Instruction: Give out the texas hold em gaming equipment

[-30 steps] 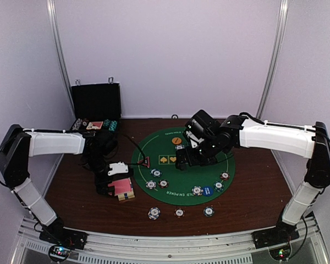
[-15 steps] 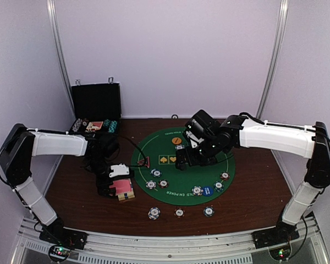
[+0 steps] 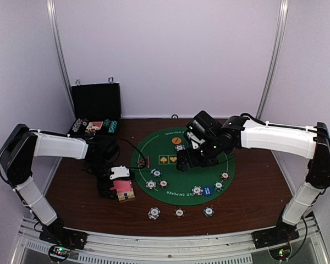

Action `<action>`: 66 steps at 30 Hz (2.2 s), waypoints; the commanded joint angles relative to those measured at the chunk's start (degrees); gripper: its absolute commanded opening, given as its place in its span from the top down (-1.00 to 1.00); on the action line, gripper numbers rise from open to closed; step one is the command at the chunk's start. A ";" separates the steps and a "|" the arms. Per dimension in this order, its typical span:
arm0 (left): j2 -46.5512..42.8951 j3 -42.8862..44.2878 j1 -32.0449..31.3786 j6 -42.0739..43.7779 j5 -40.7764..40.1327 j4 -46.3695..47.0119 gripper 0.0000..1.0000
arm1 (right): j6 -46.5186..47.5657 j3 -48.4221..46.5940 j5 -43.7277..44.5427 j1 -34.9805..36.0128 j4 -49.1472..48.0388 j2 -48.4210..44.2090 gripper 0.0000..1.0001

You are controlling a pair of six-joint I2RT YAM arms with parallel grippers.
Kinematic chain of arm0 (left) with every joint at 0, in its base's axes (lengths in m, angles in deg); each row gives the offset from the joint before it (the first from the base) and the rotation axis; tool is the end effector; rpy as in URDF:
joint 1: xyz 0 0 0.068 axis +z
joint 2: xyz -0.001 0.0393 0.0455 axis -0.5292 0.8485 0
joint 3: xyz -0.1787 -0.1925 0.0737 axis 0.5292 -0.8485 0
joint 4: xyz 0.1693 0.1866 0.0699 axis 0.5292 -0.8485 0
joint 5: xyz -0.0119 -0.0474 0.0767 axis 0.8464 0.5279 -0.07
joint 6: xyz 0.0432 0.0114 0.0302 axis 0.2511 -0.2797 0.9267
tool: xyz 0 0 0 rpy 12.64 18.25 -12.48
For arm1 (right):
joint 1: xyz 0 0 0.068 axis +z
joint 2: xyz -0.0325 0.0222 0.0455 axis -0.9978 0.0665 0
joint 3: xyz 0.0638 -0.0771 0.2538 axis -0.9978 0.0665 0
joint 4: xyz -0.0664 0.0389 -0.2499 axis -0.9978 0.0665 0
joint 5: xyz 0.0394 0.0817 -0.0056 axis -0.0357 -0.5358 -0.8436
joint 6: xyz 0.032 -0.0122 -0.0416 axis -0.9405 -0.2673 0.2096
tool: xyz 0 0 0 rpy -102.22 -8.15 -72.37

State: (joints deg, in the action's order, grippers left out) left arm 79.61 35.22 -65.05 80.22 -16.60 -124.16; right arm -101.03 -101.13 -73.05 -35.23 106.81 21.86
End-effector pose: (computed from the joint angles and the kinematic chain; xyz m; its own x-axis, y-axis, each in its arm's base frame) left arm 0.2353 -0.1573 0.1479 -0.3707 0.9154 -0.1569 0.9269 0.3754 0.0003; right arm 0.2198 0.2770 0.2687 -0.8967 -0.2442 -0.3692 -0.3773 0.8579 0.3487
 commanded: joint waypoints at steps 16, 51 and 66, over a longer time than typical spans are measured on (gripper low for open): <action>-0.82 -1.15 -0.30 0.31 1.00 3.15 -0.50 | -0.21 0.48 -0.83 -0.33 -1.00 -1.94 -0.94; -8.12 9.05 -0.29 -1.08 4.08 -8.69 1.00 | -8.47 2.52 -14.28 -1.47 -13.53 -1.10 -0.82; -9.87 21.15 -0.25 -5.26 11.68 -17.99 1.00 | -25.84 6.24 -31.34 -1.17 -42.91 5.12 -0.85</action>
State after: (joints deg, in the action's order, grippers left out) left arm 71.52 53.10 -65.05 76.68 -8.82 -139.50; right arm -121.79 -95.74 -100.32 -36.43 73.36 25.77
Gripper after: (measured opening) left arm 0.666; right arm 0.933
